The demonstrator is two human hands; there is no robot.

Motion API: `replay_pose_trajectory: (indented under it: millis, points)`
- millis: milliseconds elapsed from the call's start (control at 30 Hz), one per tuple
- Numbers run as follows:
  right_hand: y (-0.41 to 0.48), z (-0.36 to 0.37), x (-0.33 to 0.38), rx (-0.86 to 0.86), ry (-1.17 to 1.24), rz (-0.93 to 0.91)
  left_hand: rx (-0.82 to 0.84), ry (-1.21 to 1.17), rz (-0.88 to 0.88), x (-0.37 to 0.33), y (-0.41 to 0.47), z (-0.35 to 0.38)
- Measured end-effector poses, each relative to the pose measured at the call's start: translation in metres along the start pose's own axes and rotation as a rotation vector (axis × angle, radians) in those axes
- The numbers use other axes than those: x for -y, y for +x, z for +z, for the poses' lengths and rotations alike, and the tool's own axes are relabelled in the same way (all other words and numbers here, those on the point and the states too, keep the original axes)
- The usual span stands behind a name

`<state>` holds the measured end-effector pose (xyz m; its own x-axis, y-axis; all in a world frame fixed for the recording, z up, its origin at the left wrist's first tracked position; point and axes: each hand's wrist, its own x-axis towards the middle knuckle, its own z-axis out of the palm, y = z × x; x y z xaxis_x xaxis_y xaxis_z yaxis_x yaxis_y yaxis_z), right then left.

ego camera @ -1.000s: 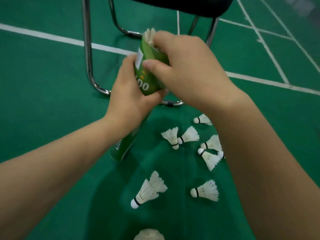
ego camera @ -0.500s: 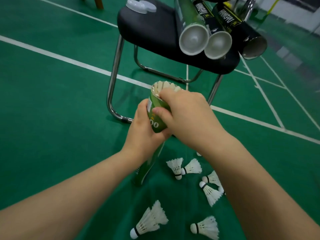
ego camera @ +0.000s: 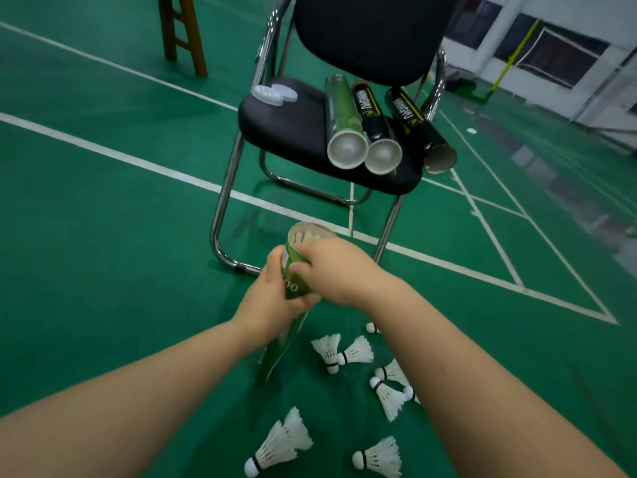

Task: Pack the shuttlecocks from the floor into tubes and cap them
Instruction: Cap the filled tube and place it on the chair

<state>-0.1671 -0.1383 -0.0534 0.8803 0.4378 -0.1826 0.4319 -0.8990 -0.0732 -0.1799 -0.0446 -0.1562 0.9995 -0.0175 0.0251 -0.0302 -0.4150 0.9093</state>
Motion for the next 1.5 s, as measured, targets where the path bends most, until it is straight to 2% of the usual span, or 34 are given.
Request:
replay_pose_trajectory:
  millis: [100,167,367,533,700,933,1133,1300,1500]
  points:
    - [-0.008,-0.005,0.004,0.087,0.025,0.031,0.198,0.204,-0.083,-0.019,-0.008,-0.025]
    - [-0.014,-0.010,0.008,0.140,0.073,0.047,0.271,0.322,-0.090,-0.035,-0.013,-0.045]
    - [-0.024,-0.012,0.021,0.137,0.127,0.141,0.282,0.550,0.145,-0.081,-0.027,-0.079]
    - [-0.024,-0.003,0.027,0.091,0.167,0.199,0.313,0.625,0.147,-0.083,-0.028,-0.080]
    - [-0.019,-0.007,0.016,0.021,0.098,0.147,0.317,0.582,0.112,-0.081,-0.012,-0.073]
    - [0.002,-0.018,0.015,-0.322,0.114,0.023,0.120,0.308,0.045,-0.067,0.024,-0.074]
    - [0.061,-0.056,0.014,-0.210,0.136,-0.031,-0.053,0.013,-0.042,-0.050,0.065,-0.088]
    - [0.132,-0.091,0.015,-0.432,0.227,-0.045,-0.192,-0.020,-0.024,-0.042,0.095,-0.105]
    - [0.203,-0.082,0.016,-0.458,0.143,0.042,-0.270,0.015,0.021,-0.028,0.132,-0.122]
